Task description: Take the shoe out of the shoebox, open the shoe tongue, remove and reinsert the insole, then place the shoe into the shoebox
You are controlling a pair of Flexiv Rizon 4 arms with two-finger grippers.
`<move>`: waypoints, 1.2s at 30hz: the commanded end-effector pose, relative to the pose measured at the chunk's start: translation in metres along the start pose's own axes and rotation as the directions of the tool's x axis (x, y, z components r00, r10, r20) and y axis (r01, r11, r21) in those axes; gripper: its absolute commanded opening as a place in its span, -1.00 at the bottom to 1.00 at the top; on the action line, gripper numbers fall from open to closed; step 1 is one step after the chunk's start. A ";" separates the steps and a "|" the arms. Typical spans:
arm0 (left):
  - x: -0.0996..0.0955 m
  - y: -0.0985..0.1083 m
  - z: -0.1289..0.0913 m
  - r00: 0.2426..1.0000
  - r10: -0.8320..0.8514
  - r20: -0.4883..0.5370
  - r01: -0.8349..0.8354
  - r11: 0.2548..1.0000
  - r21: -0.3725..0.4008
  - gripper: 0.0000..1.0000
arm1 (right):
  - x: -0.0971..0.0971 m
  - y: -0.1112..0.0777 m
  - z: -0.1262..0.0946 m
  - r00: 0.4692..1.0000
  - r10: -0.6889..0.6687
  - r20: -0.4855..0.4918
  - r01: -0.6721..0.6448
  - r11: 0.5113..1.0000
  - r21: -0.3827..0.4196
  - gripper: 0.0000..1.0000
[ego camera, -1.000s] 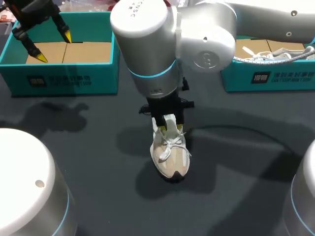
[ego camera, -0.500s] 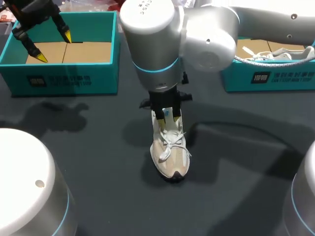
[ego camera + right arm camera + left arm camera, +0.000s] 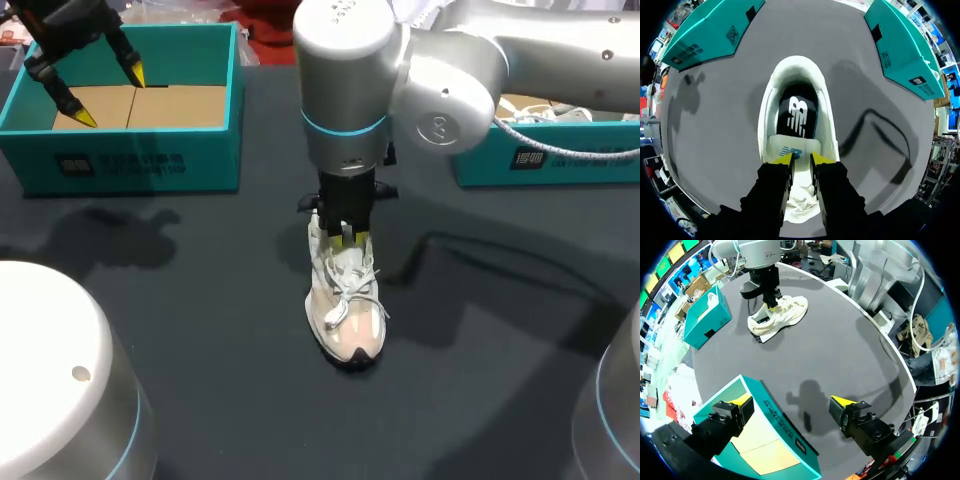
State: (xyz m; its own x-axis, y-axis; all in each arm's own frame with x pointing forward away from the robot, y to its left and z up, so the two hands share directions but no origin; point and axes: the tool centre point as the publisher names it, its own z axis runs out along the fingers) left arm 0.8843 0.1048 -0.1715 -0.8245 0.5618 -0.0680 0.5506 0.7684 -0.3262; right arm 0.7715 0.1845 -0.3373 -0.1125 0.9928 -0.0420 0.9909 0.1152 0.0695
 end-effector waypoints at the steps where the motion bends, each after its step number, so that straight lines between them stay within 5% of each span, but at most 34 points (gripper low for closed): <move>1: 0.000 0.000 0.000 1.000 0.001 -0.001 -0.001 1.000 -0.003 1.00 | 0.002 -0.008 -0.019 1.000 -0.016 0.027 0.017 0.999 -0.035 -0.56; 13: 0.000 0.000 0.000 1.000 0.001 -0.001 -0.001 1.000 -0.003 1.00 | 0.001 0.010 0.024 0.997 -0.049 -0.052 0.052 0.997 0.053 -0.54; 19: 0.000 0.000 0.000 1.000 0.001 -0.001 -0.001 1.000 -0.003 1.00 | 0.001 0.006 -0.018 0.996 -0.083 0.022 0.083 0.996 -0.019 -0.51; 25: 0.000 0.000 0.000 1.000 0.001 -0.001 -0.001 1.000 -0.003 1.00 | 0.005 0.002 -0.064 0.970 -0.230 0.078 0.236 0.969 -0.076 -0.27; 32: 0.000 0.000 0.000 1.000 0.001 -0.001 -0.001 1.000 -0.003 1.00 | 0.013 0.008 -0.083 0.802 -0.593 0.069 0.597 0.797 -0.094 0.33; 34: 0.000 0.000 0.000 1.000 0.001 -0.001 -0.001 1.000 -0.003 1.00 | 0.015 0.010 -0.088 0.716 -0.695 0.063 0.697 0.707 -0.122 0.52; 36: 0.000 0.000 0.000 1.000 0.001 -0.001 -0.001 1.000 -0.003 1.00 | 0.015 0.010 -0.095 0.586 -0.810 0.026 0.796 0.569 -0.208 1.00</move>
State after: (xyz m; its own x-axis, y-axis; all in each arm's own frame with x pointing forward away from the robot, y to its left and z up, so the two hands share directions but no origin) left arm 0.8843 0.1048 -0.1715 -0.8245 0.5618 -0.0679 0.5505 0.7685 -0.3262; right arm 0.7725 0.2093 -0.2490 -0.5876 0.7952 -0.1494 0.7857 0.6049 0.1293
